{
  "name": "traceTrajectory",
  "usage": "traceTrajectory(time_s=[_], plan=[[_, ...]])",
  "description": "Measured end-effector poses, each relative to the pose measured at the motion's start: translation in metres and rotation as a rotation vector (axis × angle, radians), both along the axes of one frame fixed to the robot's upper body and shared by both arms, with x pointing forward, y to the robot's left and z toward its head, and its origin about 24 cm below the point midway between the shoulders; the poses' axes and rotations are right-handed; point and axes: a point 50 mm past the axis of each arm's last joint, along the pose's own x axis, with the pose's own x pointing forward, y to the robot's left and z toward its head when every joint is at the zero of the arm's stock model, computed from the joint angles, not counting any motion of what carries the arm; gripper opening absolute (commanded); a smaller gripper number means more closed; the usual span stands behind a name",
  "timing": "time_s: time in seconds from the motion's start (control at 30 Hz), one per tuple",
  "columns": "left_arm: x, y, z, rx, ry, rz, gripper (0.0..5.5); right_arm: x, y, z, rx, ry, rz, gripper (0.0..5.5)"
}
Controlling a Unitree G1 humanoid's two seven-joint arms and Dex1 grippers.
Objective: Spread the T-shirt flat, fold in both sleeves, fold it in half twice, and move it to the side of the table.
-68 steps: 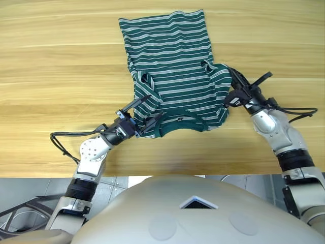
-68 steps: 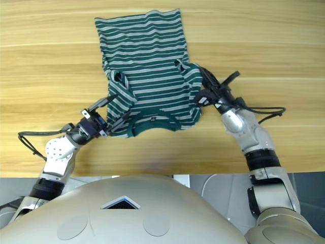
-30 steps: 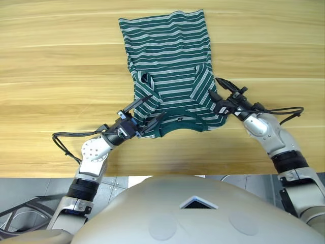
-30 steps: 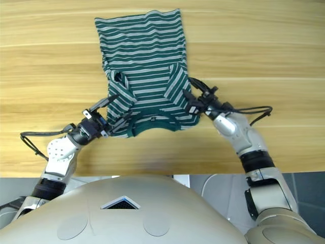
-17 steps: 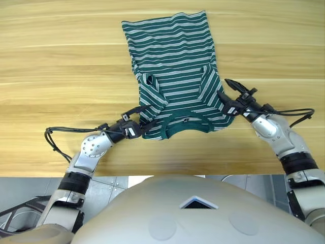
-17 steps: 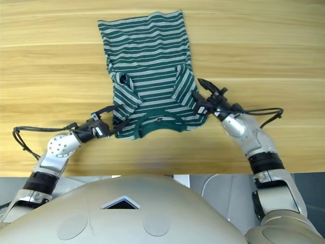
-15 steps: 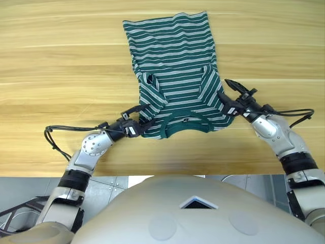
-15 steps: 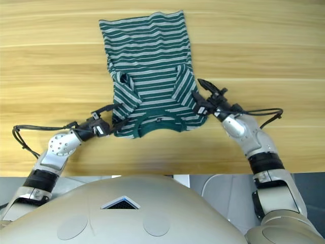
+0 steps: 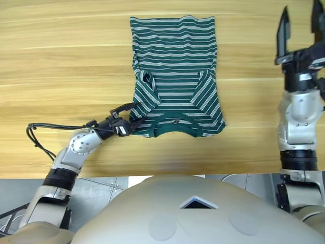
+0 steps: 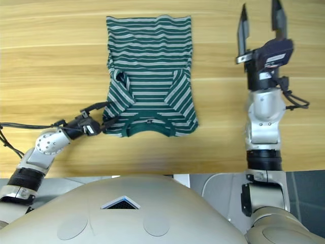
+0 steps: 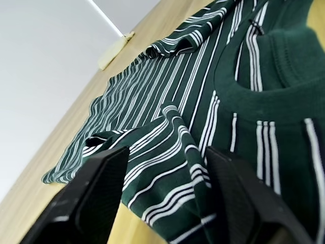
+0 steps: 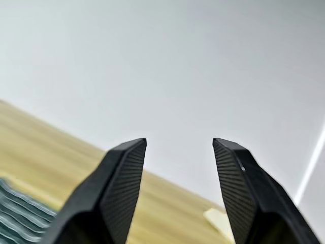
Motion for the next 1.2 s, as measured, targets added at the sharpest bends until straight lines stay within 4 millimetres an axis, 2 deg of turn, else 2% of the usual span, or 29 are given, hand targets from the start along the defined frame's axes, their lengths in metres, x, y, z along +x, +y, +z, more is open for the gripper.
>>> traceTrajectory(time_s=[0.07, 0.13, 0.2, 0.27, 0.3, 0.33, 0.37, 0.43, 0.47, 0.53, 0.6, 0.67, 0.87, 1.0, 1.2], plan=[[-0.007, 0.000, 0.004, -0.029, -0.008, -0.001, 2.81, -0.004, 0.001, -0.016, -0.155, 0.048, -0.002, 2.41], [0.000, 0.004, 0.028, -0.132, -0.117, 0.053, 2.81, -0.015, -0.004, -0.034, -0.379, 0.108, 0.024, 2.41], [0.009, 0.004, 0.069, -0.311, -0.287, 0.092, 2.81, -0.036, -0.020, -0.058, -0.655, 0.233, 0.082, 2.41], [0.006, 0.001, 0.095, -0.456, -0.353, 0.075, 2.81, -0.057, -0.040, -0.075, -0.833, 0.366, 0.111, 2.41], [0.004, 0.001, 0.099, -0.464, -0.354, 0.065, 2.81, -0.064, -0.046, -0.080, -0.888, 0.410, 0.120, 2.41], [0.002, 0.010, 0.099, -0.407, -0.338, 0.073, 2.81, -0.073, -0.054, -0.086, -0.979, 0.477, 0.150, 2.41], [0.005, 0.033, 0.091, -0.229, -0.299, 0.129, 2.81, -0.083, -0.060, -0.094, -1.049, 0.547, 0.177, 2.41], [0.008, 0.059, 0.073, 0.006, -0.233, 0.200, 2.81, -0.084, -0.060, -0.094, -1.071, 0.553, 0.187, 2.41], [0.006, 0.074, 0.059, 0.166, -0.158, 0.223, 2.81, -0.085, -0.059, -0.094, -1.086, 0.552, 0.200, 2.41], [-0.013, 0.099, 0.032, 0.455, 0.015, 0.189, 2.81, -0.089, -0.051, -0.091, -1.125, 0.549, 0.282, 2.41], [-0.009, 0.091, 0.033, 0.516, 0.020, 0.072, 2.81, -0.091, -0.041, -0.089, -1.146, 0.545, 0.376, 2.41], [-0.005, 0.071, 0.032, 0.500, 0.012, -0.048, 2.81, -0.092, -0.027, -0.088, -1.157, 0.526, 0.466, 2.41], [-0.028, 0.023, 0.027, 0.331, 0.101, -0.310, 2.81, -0.095, -0.010, -0.087, -1.140, 0.517, 0.580, 2.41], [-0.027, 0.011, 0.025, 0.305, 0.118, -0.386, 2.81, -0.094, -0.007, -0.087, -1.137, 0.516, 0.598, 2.41], [-0.023, 0.004, 0.023, 0.292, 0.117, -0.418, 2.81, -0.094, -0.007, -0.087, -1.137, 0.516, 0.601, 2.41]])
